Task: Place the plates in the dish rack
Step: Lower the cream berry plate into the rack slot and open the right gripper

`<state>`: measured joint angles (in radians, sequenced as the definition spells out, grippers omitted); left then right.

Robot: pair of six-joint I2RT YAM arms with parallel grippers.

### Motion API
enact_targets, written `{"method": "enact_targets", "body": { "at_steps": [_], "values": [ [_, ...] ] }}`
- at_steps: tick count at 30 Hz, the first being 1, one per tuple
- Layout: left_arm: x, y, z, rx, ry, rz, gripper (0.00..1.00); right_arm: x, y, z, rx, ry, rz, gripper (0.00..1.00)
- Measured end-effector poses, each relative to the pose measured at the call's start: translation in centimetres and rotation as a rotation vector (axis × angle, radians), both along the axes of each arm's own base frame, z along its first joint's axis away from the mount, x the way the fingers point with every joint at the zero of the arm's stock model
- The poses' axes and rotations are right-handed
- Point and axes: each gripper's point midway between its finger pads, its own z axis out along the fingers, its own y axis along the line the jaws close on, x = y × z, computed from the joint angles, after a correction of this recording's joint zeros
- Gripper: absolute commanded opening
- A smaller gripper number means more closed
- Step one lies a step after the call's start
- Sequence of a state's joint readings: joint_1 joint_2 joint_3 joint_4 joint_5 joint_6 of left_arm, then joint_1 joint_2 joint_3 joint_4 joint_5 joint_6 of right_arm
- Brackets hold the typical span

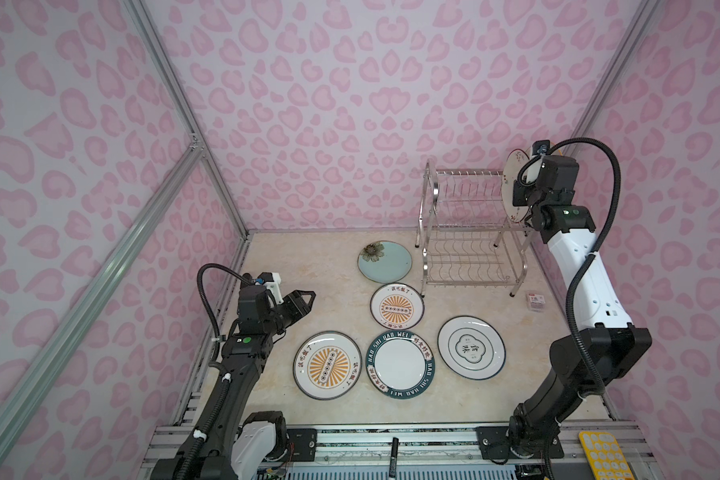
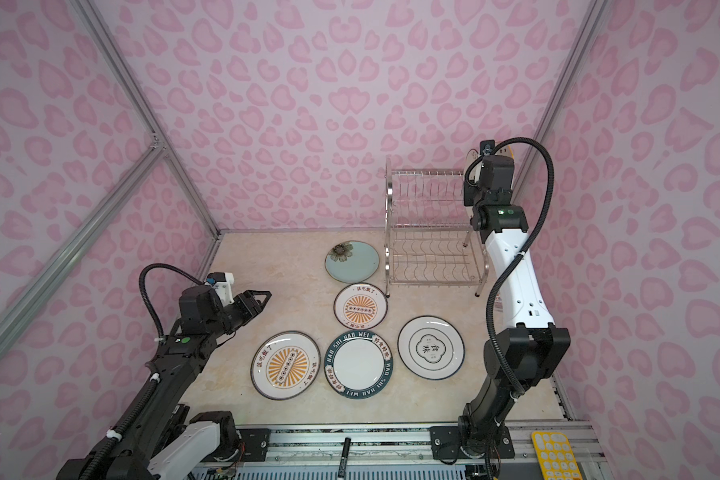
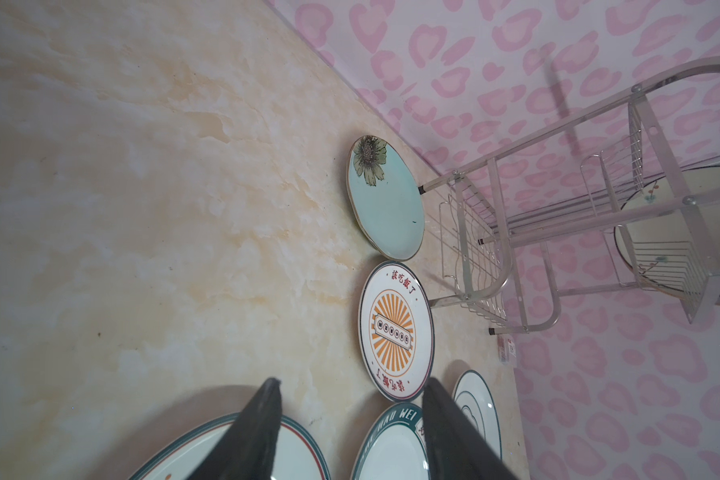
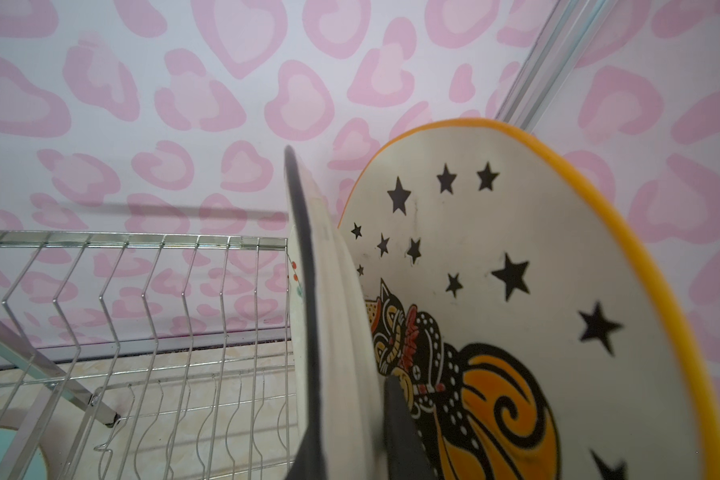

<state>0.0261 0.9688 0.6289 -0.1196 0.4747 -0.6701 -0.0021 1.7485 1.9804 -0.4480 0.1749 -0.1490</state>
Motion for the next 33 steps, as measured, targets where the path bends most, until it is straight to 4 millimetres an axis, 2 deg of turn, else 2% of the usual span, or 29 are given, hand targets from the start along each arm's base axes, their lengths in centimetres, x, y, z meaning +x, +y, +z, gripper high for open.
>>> {"method": "enact_targets", "body": {
  "at_steps": [5, 10, 15, 16, 26, 32, 33],
  "values": [
    [-0.1, 0.0, -0.1, 0.0, 0.005, 0.0, 0.57, 0.1, -0.1, 0.1, 0.011, 0.003, 0.008, 0.0],
    [-0.1, 0.0, -0.1, 0.0, 0.005, 0.0, 0.57, 0.1, -0.3, 0.0, 0.014, 0.009, 0.008, 0.12],
    [-0.1, 0.0, -0.1, 0.0, 0.005, 0.0, 0.57, 0.2, -0.1, 0.1, 0.03, -0.001, 0.016, 0.34],
    [-0.1, 0.0, -0.1, 0.0, 0.005, 0.0, 0.57, 0.3, -0.1, 0.2, 0.031, -0.001, 0.017, 0.35],
    [-0.5, 0.0, -0.2, -0.004, 0.001, 0.001, 0.57, -0.1, -0.9, 1.3, 0.029, -0.027, -0.001, 0.36],
    [-0.5, 0.0, -0.2, -0.008, 0.003, 0.004, 0.57, -0.2, -1.0, 1.4, 0.029, -0.032, -0.004, 0.39],
    [-0.5, 0.0, -0.2, -0.008, 0.003, 0.004, 0.57, -0.2, -1.0, 1.5, 0.029, -0.034, -0.004, 0.42]
  ]
}}
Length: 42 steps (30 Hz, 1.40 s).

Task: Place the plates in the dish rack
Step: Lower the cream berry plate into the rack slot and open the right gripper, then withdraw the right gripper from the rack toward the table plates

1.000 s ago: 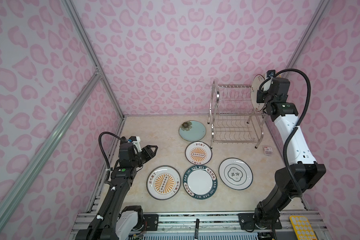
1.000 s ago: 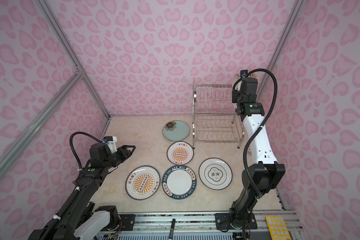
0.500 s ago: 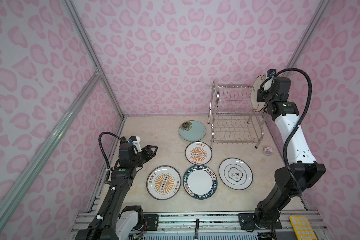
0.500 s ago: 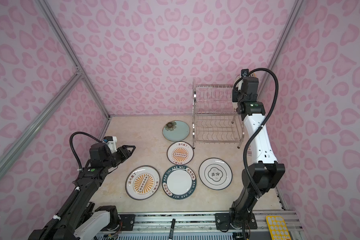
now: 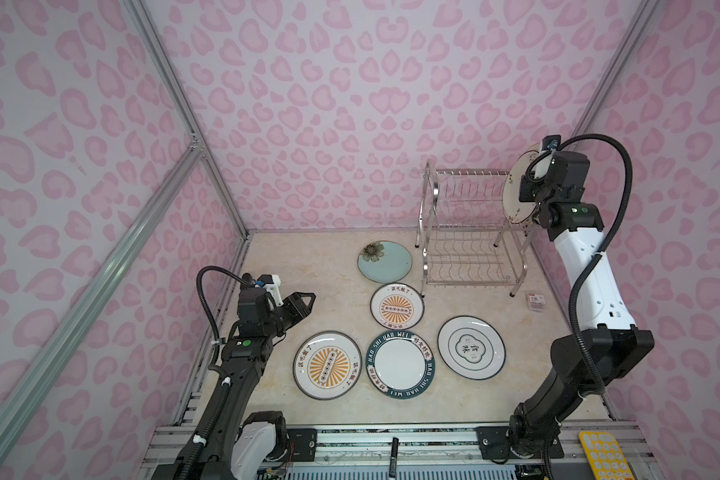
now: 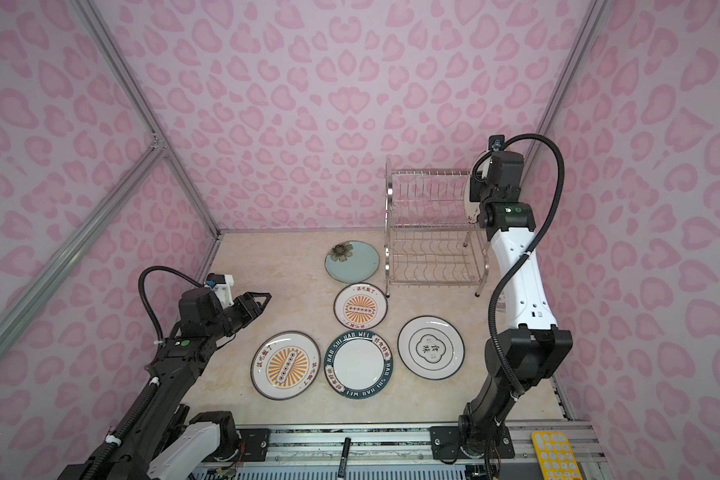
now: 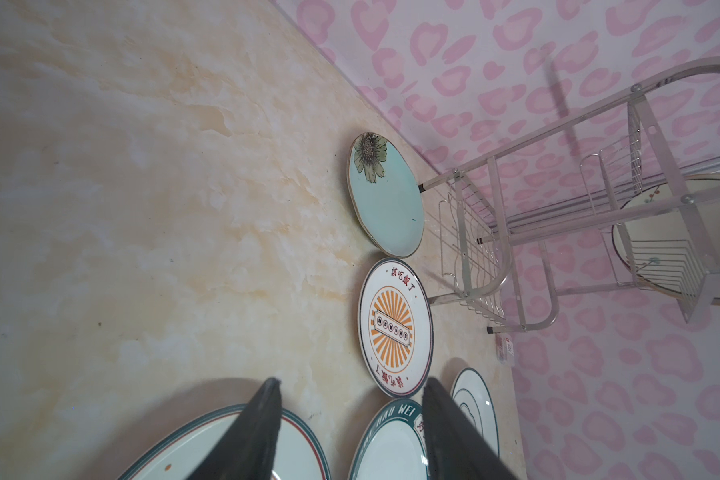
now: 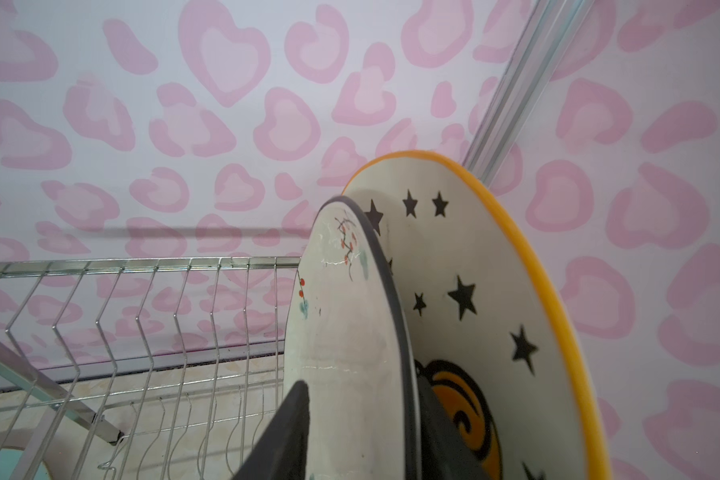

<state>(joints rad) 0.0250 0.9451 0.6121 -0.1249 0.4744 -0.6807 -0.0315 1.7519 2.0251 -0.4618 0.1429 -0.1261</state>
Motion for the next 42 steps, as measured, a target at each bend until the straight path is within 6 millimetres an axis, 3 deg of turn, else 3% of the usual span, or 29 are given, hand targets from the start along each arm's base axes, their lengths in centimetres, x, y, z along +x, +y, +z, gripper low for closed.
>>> {"method": "enact_targets", "body": {
  "at_steps": [7, 20, 24, 27, 30, 36, 42],
  "values": [
    [0.0, 0.0, -0.1, 0.001, 0.002, 0.002, 0.57, -1.1, -0.1, 1.8, 0.008, -0.043, -0.004, 0.7],
    [0.1, 0.1, -0.3, 0.006, 0.01, 0.008, 0.57, -6.2, 0.2, 7.5, 0.027, -0.178, 0.006, 0.92],
    [0.1, 0.2, -0.3, 0.013, 0.006, 0.004, 0.57, -8.5, 0.8, 7.5, 0.064, -0.204, 0.024, 0.95],
    [0.3, 0.2, 0.0, 0.021, -0.001, 0.0, 0.58, -10.5, 1.1, 6.2, 0.103, -0.216, 0.03, 0.96],
    [0.5, 0.2, 0.4, 0.026, -0.011, -0.002, 0.58, -12.7, 1.7, 3.6, 0.166, -0.216, 0.05, 0.96],
    [1.7, 0.5, 2.8, 0.068, -0.046, -0.005, 0.58, -17.4, 3.4, -4.6, 0.367, -0.194, 0.085, 0.96],
    [2.9, 0.6, 4.7, 0.098, -0.084, -0.013, 0.58, -21.0, 7.2, -12.1, 0.485, -0.139, 0.17, 0.97]
  ]
}}
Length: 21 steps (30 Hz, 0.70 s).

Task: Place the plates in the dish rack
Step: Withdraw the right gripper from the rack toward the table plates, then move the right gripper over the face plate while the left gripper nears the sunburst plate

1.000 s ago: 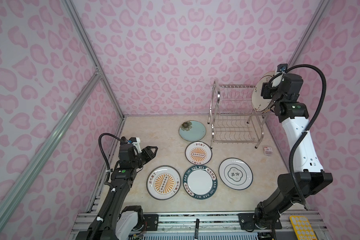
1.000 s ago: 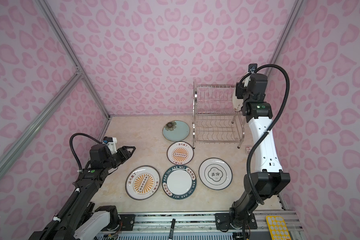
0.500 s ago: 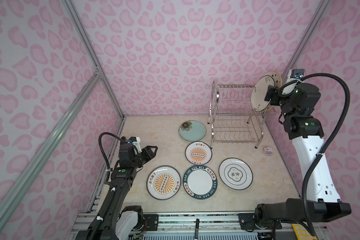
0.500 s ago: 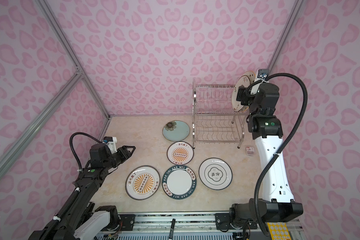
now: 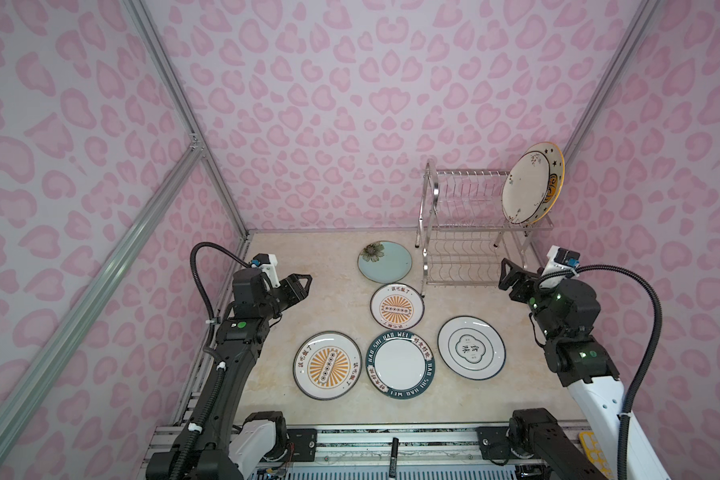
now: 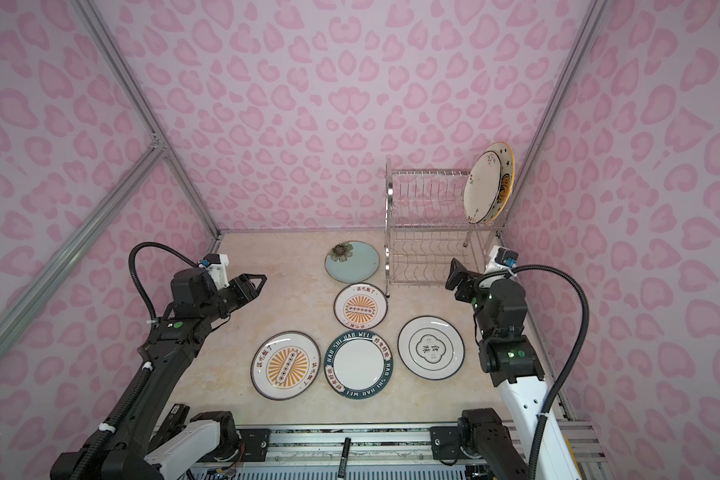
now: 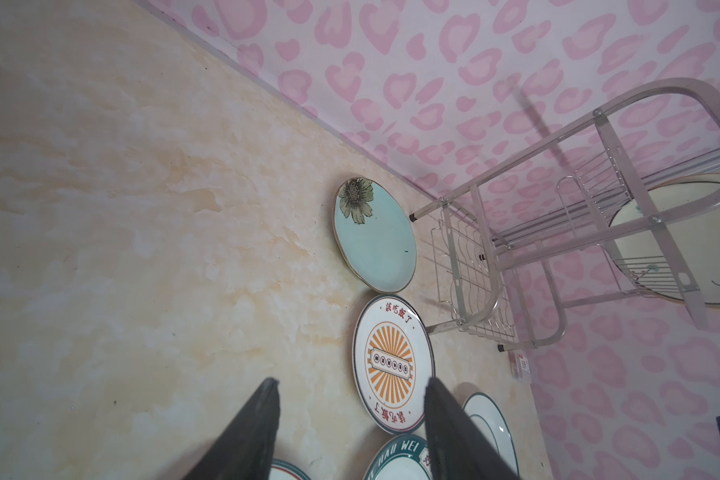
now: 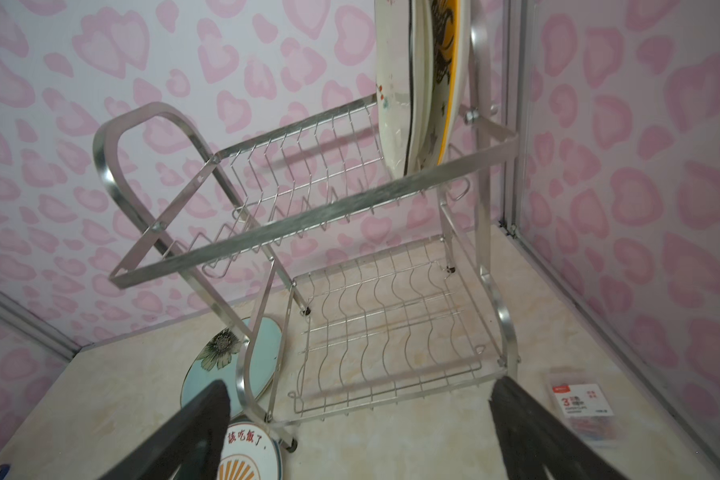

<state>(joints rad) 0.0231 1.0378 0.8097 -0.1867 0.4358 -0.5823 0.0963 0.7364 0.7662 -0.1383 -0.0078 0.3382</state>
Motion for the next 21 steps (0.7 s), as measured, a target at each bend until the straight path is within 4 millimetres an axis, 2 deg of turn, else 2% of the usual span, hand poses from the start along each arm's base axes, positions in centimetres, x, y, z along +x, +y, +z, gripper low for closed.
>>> {"method": "enact_targets", "body": {
  "at_steps": [6, 11, 15, 18, 21],
  "values": [
    [0.2, -0.6, -0.8, 0.002, 0.012, -0.005, 0.57, -1.4, 3.6, -6.9, 0.021, 0.125, 0.102, 0.97],
    [-0.3, -2.0, -1.7, 0.0, 0.031, -0.014, 0.57, -1.6, 6.4, -13.9, 0.05, 0.282, 0.165, 0.97],
    [-1.3, -2.9, -2.8, 0.011, 0.05, -0.01, 0.57, -1.2, 8.9, -15.4, 0.056, 0.32, 0.221, 0.96],
    [-2.4, -2.3, -4.0, 0.027, 0.073, 0.025, 0.56, -0.9, 10.6, -16.1, 0.06, 0.333, 0.26, 0.97],
    [-3.3, -1.9, -4.6, 0.032, 0.083, 0.055, 0.56, -0.5, 11.4, -16.9, 0.076, 0.34, 0.272, 0.97]
  ]
}}
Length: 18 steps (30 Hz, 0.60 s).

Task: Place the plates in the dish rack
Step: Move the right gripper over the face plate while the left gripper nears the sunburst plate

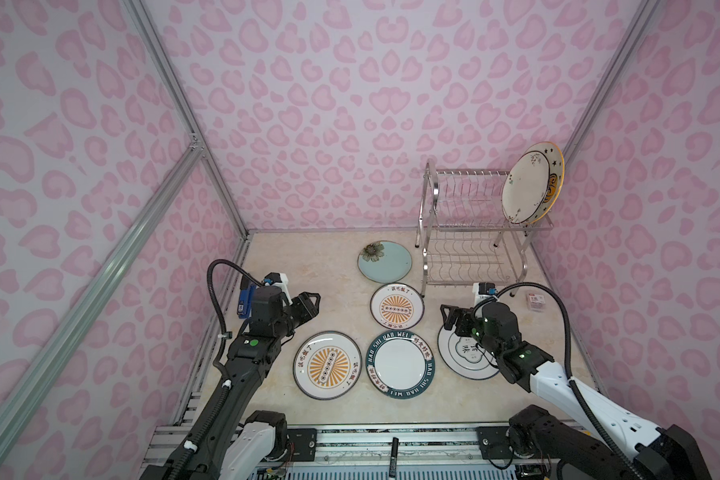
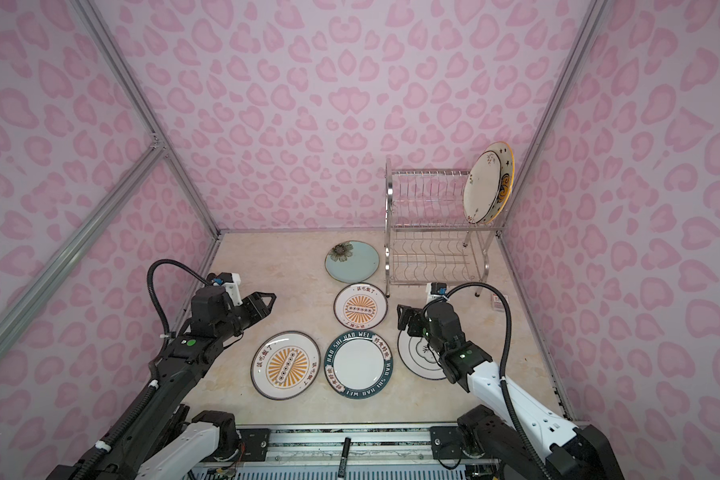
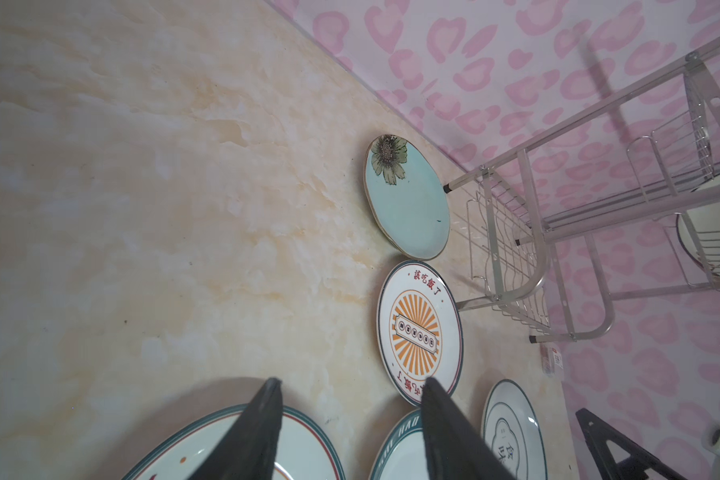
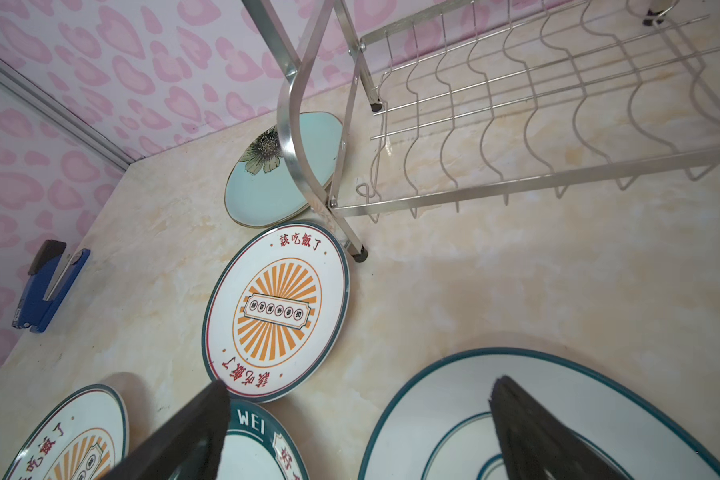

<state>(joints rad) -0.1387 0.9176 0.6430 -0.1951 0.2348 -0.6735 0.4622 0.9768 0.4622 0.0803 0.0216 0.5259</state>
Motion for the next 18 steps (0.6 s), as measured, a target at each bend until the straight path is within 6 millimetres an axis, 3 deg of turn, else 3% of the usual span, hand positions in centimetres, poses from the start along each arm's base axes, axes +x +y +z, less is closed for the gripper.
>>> {"method": "enact_targets", "body": {
  "at_steps": [8, 12, 18],
  "values": [
    [-2.9, 0.4, -3.6, 0.028, 0.124, 0.012, 0.56, 0.9, 1.8, -1.3, 0.028, 0.017, 0.031, 0.97],
    [-3.2, 0.2, -5.2, 0.041, 0.191, 0.001, 0.56, 1.3, 2.2, -1.8, 0.037, 0.026, 0.033, 0.97],
    [-2.7, -3.1, -7.4, 0.022, 0.3, -0.122, 0.56, 1.6, 3.1, -2.4, 0.074, 0.046, 0.054, 0.96]
  ]
}}
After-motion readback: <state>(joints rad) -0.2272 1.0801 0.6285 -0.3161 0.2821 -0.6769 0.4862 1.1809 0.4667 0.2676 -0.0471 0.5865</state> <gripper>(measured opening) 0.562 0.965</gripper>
